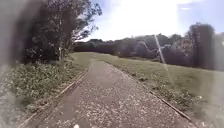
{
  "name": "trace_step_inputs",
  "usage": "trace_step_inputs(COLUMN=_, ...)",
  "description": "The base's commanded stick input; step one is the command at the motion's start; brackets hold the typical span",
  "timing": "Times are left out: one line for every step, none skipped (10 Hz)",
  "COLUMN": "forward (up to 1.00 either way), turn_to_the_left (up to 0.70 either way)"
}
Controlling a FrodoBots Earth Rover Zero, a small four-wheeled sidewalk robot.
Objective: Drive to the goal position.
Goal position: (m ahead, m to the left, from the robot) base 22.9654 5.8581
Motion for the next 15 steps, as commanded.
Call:
trace_step_inputs(forward=0.06, turn_to_the_left=0.0)
trace_step_inputs(forward=0.06, turn_to_the_left=0.0)
trace_step_inputs(forward=0.06, turn_to_the_left=0.0)
trace_step_inputs(forward=0.06, turn_to_the_left=0.0)
trace_step_inputs(forward=0.06, turn_to_the_left=0.0)
trace_step_inputs(forward=0.06, turn_to_the_left=0.0)
trace_step_inputs(forward=0.06, turn_to_the_left=0.0)
trace_step_inputs(forward=0.06, turn_to_the_left=0.0)
trace_step_inputs(forward=0.06, turn_to_the_left=0.0)
trace_step_inputs(forward=0.17, turn_to_the_left=0.0)
trace_step_inputs(forward=0.59, turn_to_the_left=0.0)
trace_step_inputs(forward=0.7, turn_to_the_left=0.0)
trace_step_inputs(forward=0.7, turn_to_the_left=0.0)
trace_step_inputs(forward=0.7, turn_to_the_left=0.0)
trace_step_inputs(forward=0.7, turn_to_the_left=0.0)
